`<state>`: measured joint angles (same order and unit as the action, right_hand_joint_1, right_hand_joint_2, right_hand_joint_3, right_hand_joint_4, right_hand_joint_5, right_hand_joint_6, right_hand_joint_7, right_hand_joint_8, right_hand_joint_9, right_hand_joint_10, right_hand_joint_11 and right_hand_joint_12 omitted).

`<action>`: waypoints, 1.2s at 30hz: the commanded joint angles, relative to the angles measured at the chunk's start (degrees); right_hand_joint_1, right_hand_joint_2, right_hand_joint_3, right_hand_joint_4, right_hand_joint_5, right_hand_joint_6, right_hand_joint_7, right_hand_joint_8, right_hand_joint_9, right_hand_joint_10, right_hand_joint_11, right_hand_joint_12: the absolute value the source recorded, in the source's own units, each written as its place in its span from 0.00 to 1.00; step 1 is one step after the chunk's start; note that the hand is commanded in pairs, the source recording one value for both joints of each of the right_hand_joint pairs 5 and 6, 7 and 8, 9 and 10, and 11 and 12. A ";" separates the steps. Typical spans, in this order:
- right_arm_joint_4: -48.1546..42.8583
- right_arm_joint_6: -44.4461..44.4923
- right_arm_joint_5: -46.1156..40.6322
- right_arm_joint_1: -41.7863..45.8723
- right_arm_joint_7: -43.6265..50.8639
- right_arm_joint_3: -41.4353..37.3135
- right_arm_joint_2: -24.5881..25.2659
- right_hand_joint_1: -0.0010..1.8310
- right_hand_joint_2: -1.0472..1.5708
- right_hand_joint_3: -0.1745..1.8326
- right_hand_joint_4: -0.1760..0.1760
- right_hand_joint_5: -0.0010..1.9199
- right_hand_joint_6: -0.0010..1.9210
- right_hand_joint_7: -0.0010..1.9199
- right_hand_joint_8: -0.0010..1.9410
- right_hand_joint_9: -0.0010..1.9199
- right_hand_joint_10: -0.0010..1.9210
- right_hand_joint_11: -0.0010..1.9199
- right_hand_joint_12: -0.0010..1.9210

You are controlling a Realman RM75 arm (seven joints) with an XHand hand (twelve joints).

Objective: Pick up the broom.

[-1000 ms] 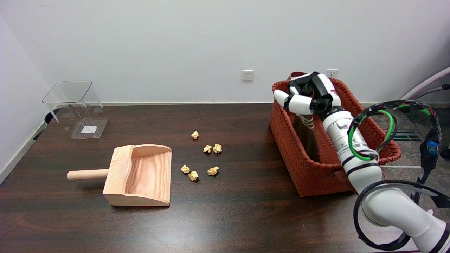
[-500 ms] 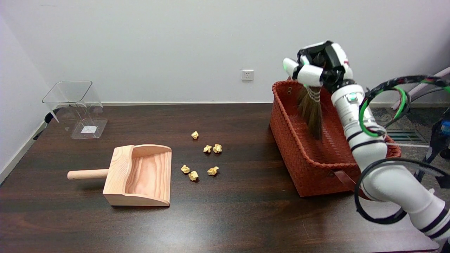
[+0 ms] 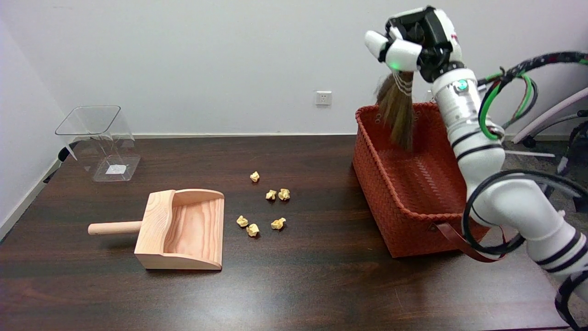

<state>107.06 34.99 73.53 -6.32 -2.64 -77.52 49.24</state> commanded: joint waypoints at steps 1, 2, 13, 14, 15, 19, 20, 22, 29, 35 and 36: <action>0.37 -2.02 -7.61 -17.76 10.43 10.17 -1.11 0.75 0.85 0.36 0.50 1.00 1.00 1.00 0.99 1.00 1.00 1.00 1.00; 0.37 -1.87 -7.70 -19.08 10.87 11.55 -0.97 0.75 0.85 0.36 0.50 1.00 1.00 1.00 0.99 1.00 1.00 1.00 1.00; 0.30 3.87 -13.74 -30.23 18.62 27.00 1.02 0.74 0.86 0.36 0.50 1.00 1.00 1.00 0.99 1.00 1.00 1.00 1.00; 0.29 5.07 -14.34 -31.13 19.65 28.83 1.39 0.74 0.86 0.36 0.50 1.00 1.00 1.00 0.99 1.00 1.00 1.00 1.00; 0.22 5.87 -14.69 -31.60 20.27 29.84 1.72 0.73 0.86 0.36 0.50 1.00 1.00 1.00 0.99 1.00 1.00 1.00 1.00; -0.25 7.58 -15.46 -32.47 23.87 32.58 4.33 0.73 0.85 0.39 0.50 1.00 1.00 1.00 0.99 1.00 1.00 1.00 1.00; -0.33 7.58 -15.46 -32.19 24.71 32.75 5.35 0.73 0.84 0.41 0.50 1.00 1.00 1.00 0.99 1.00 1.00 1.00 1.00; -0.48 7.64 -15.46 -31.63 25.70 33.07 6.97 0.74 0.79 0.47 0.50 1.00 1.00 1.00 0.99 1.00 1.00 1.00 1.00; -1.67 9.50 -15.08 -28.37 31.65 33.09 14.66 0.73 0.69 0.59 0.50 1.00 1.00 1.00 0.99 1.00 1.00 1.00 1.00; -4.17 11.57 -13.35 -25.77 34.96 33.09 21.65 0.73 0.67 0.60 0.50 1.00 1.00 1.00 0.99 1.00 1.00 1.00 1.00; -4.88 11.86 -12.68 -25.25 35.34 33.09 22.94 0.73 0.67 0.60 0.50 1.00 1.00 1.00 0.99 1.00 1.00 1.00 1.00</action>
<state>106.37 41.46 60.16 -33.59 21.47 -49.15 57.41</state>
